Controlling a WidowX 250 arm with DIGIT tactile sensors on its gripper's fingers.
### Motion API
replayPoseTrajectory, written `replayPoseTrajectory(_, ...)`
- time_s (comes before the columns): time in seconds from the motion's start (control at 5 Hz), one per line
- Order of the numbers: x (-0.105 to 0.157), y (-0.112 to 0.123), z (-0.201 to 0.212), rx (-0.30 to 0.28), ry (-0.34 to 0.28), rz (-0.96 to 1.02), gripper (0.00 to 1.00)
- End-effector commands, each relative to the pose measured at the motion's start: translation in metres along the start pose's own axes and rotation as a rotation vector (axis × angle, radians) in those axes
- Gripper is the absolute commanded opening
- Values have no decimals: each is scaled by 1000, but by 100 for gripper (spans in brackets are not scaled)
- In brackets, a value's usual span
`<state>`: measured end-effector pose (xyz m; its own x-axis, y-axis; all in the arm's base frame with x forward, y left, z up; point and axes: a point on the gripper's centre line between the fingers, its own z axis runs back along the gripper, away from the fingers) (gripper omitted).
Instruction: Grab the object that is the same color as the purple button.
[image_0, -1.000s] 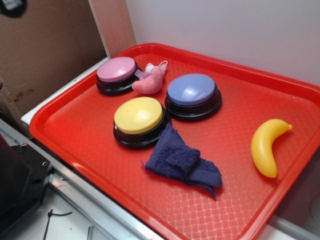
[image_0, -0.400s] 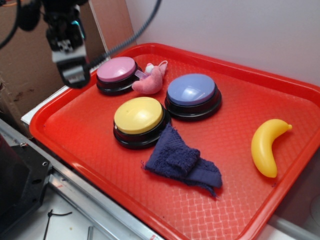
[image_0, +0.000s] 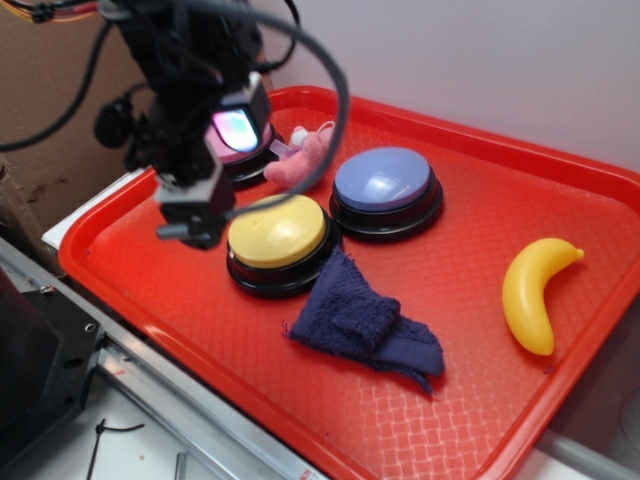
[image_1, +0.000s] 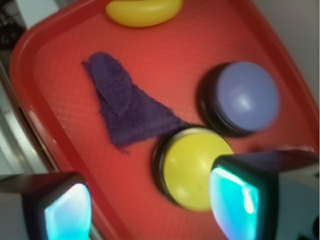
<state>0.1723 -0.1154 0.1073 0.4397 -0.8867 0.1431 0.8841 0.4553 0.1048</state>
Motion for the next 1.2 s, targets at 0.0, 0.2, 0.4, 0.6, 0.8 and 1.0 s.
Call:
replayPoseTrajectory(0.0, 18, -5, -41, -99, -32, -154, 100)
replayPoseTrajectory(0.2, 22, -5, -64, -139, -16, -187, 100)
replayPoseTrajectory(0.4, 28, -6, -77, -144, 7, -210, 100)
replayPoseTrajectory(0.6, 33, -6, -87, -140, 20, -227, 100)
replayPoseTrajectory(0.8, 37, -6, -96, -146, 34, -252, 100)
replayPoseTrajectory(1.0, 39, -11, -99, -139, 46, -269, 100)
